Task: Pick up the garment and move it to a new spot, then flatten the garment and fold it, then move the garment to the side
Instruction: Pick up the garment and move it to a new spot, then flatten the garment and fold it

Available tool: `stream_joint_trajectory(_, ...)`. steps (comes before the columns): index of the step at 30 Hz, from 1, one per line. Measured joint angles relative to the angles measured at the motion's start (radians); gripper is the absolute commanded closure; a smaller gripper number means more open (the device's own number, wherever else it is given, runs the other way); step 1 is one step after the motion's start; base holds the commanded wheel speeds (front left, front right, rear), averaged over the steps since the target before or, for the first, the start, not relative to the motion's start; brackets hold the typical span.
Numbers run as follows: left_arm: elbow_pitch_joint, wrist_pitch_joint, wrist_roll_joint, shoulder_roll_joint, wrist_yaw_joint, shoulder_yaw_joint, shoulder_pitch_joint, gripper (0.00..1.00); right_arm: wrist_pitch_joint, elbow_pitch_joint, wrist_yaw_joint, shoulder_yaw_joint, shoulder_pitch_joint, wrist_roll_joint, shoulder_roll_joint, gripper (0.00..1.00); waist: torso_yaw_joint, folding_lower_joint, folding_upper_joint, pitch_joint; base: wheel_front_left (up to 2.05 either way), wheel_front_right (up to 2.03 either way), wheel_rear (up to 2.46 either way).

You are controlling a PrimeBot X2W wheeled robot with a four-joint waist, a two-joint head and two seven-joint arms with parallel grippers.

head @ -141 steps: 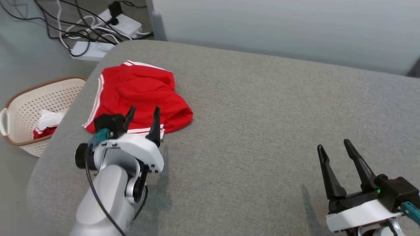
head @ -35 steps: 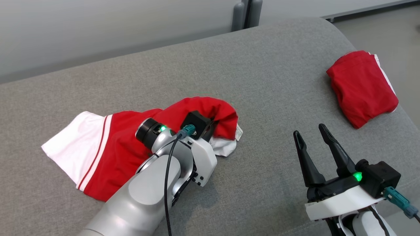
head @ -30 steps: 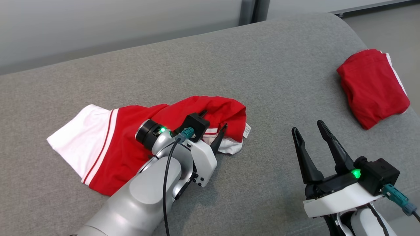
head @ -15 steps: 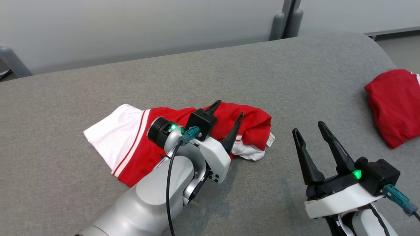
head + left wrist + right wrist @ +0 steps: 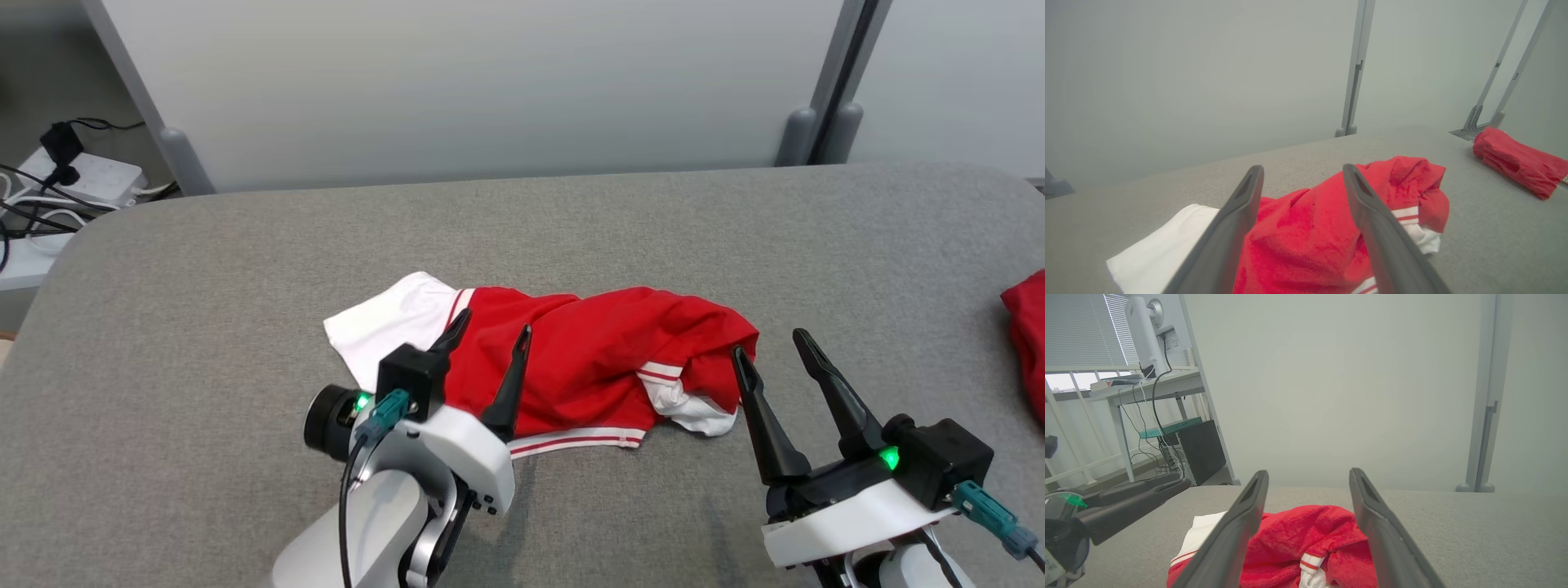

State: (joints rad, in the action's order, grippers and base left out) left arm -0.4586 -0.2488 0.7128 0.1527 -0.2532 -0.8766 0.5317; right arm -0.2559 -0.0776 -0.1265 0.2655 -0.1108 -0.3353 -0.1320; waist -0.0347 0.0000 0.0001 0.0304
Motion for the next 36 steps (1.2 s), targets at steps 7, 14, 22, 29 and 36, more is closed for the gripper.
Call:
stream_joint_trajectory(7,0.090,0.000,-0.003,0.036,-0.039,0.053,-0.137,0.00,0.000,0.002,0.000,-0.004,0.020,0.002,0.002,0.00,0.041,0.0000,0.0000,-0.033,0.00,0.00,0.00)
stream_joint_trajectory(14,0.107,0.000,0.010,0.055,-0.049,0.066,-0.224,0.00,0.000,0.002,0.000,-0.006,0.025,0.002,0.002,0.00,0.049,0.0000,0.0000,-0.040,0.00,0.00,0.00)
stream_joint_trajectory(22,0.111,0.001,0.028,0.055,-0.056,0.072,-0.263,0.00,0.000,0.001,0.000,-0.004,0.031,0.002,0.001,0.00,0.036,0.0000,0.0000,-0.043,0.00,0.00,0.00)
stream_joint_trajectory(29,0.068,0.026,0.039,0.054,-0.055,0.064,-0.264,0.00,0.000,0.001,0.000,-0.003,0.038,0.001,0.001,0.00,0.020,0.0000,0.0000,-0.040,0.00,0.00,0.00)
stream_joint_trajectory(36,-0.030,0.057,0.045,0.044,-0.036,0.042,-0.263,0.00,0.000,0.002,0.000,-0.001,0.038,0.001,0.000,0.00,0.010,0.0000,0.0000,-0.030,0.00,0.00,0.00)
